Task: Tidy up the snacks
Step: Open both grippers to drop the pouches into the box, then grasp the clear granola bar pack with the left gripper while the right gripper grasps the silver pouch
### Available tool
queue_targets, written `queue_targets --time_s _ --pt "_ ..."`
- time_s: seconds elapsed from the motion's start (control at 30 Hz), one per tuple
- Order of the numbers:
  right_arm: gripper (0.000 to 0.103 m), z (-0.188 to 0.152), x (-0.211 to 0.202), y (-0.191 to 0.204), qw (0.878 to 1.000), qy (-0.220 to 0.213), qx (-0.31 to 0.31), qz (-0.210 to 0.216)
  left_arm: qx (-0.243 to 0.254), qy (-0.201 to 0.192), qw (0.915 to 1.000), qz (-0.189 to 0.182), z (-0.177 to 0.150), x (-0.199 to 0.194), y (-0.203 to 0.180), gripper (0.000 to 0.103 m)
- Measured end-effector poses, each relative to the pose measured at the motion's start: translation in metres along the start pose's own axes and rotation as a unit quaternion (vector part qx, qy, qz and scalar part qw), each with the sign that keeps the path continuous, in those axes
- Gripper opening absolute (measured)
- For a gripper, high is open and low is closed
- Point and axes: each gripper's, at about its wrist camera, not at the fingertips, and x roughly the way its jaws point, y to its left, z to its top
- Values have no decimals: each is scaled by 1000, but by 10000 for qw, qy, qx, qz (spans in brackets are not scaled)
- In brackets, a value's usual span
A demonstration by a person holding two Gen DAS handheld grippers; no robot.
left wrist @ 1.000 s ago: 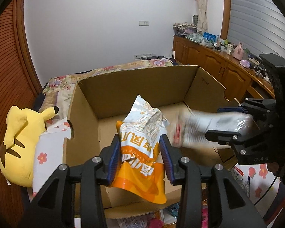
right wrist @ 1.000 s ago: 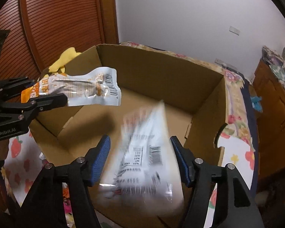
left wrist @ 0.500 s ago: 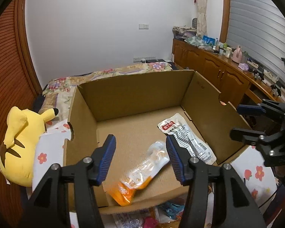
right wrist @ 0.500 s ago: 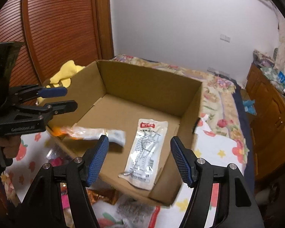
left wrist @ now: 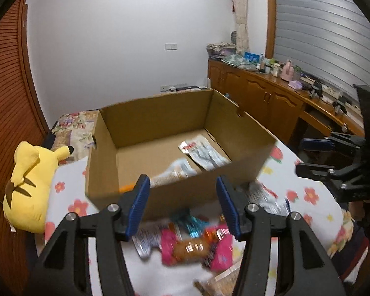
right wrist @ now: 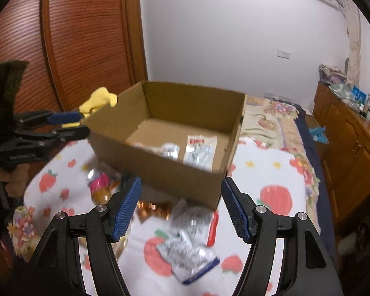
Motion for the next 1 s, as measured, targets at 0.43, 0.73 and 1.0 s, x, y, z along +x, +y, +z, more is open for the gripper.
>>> queue_targets --time_s 0.43,0.73,1.0 --pt "69 -69 22 4 9990 409 101 115 38 228 9990 -378 -69 -11 -24 70" --pt "69 -91 59 -11 9960 824 274 228 -42 517 9959 -738 -106 13 -35 67" --pt "72 -100 64 -3 9938 1075 25 281 158 643 9948 -775 -119 16 -49 67"
